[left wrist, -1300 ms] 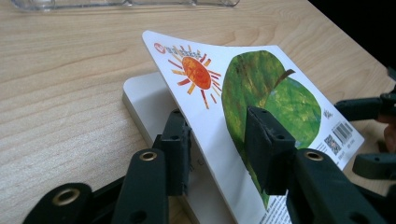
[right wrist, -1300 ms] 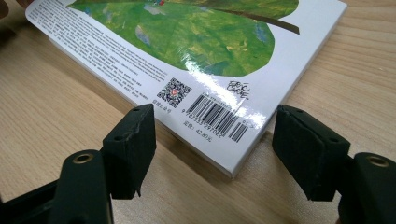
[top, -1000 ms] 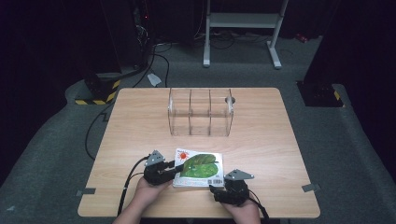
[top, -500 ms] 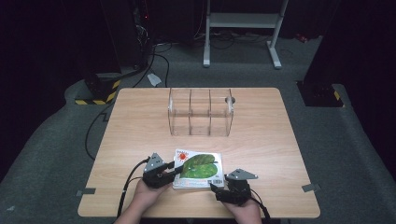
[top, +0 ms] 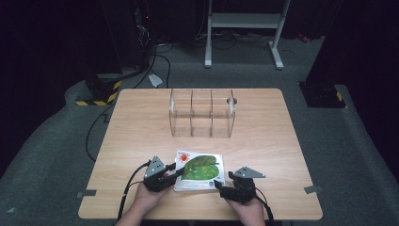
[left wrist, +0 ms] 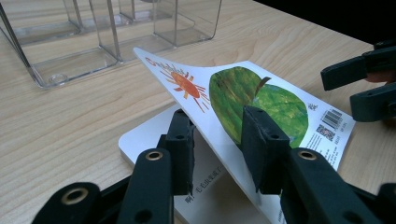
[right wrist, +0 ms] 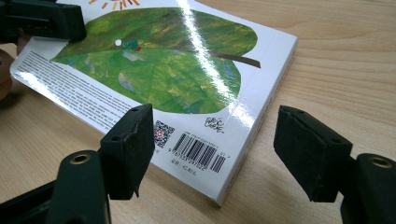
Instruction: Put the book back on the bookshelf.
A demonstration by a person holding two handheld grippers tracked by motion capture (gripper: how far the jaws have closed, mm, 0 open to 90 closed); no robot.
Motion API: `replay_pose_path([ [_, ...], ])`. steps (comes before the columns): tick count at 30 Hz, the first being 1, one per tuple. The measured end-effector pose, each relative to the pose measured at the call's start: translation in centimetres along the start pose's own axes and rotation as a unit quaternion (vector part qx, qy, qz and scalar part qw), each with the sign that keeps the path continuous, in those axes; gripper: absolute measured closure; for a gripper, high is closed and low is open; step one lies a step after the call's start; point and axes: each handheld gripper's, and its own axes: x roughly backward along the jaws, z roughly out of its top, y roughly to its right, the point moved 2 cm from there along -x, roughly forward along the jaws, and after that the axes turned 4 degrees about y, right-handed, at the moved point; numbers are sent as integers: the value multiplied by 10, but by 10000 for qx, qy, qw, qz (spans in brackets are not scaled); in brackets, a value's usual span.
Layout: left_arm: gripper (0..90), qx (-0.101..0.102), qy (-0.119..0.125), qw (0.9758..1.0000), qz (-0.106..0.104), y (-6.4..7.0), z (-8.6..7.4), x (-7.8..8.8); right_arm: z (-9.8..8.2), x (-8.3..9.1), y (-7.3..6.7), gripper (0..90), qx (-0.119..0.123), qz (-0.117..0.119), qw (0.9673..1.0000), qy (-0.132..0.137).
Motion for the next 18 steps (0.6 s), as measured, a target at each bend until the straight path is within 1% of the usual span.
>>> replay_pose_path([
  [1, 651, 0, 0, 10000, 0, 0, 0, 0, 0, -1, -1, 289, -8, -8, 10000, -20],
  [2, 651, -56, 13, 10000, 10, 1, 0, 0, 0, -1, -1, 289, -8, -8, 10000, -20],
  [4, 651, -229, 28, 9997, 40, 3, 2, 1, -1, -2, -1, 289, -24, -13, 10000, -65],
  [5, 651, -390, 33, 9992, 60, 4, 3, 2, -2, -3, -1, 290, 30, -37, 9999, -92],
  [7, 652, -413, 42, 9991, 44, 5, 3, 2, -2, -3, -1, 290, 23, -39, 9999, -94],
  [9, 653, -603, 90, 9981, 2, 8, 4, 3, -2, -4, 0, 290, 6, -50, 10000, -74],
  [10, 654, -603, 90, 9981, 2, 8, 4, 3, -2, -4, 0, 290, 6, -50, 10000, -74],
  [11, 654, -728, 134, 9973, 1, 9, 4, 4, -2, -4, 1, 290, -15, -47, 10000, -71],
  [12, 654, -728, 134, 9973, 1, 9, 4, 4, -2, -4, 1, 290, -15, -47, 10000, -71],
  [15, 654, -845, 204, 9962, 2, 11, 5, 6, -2, -5, 1, 289, -70, -32, 9999, -90],
  [17, 655, -980, 259, 9948, 7, 14, 6, 7, -2, -6, 1, 284, -87, -27, 9999, -93],
  [18, 654, -980, 259, 9948, 7, 14, 6, 7, -2, -6, 1, 281, -89, -24, 9999, -95],
])
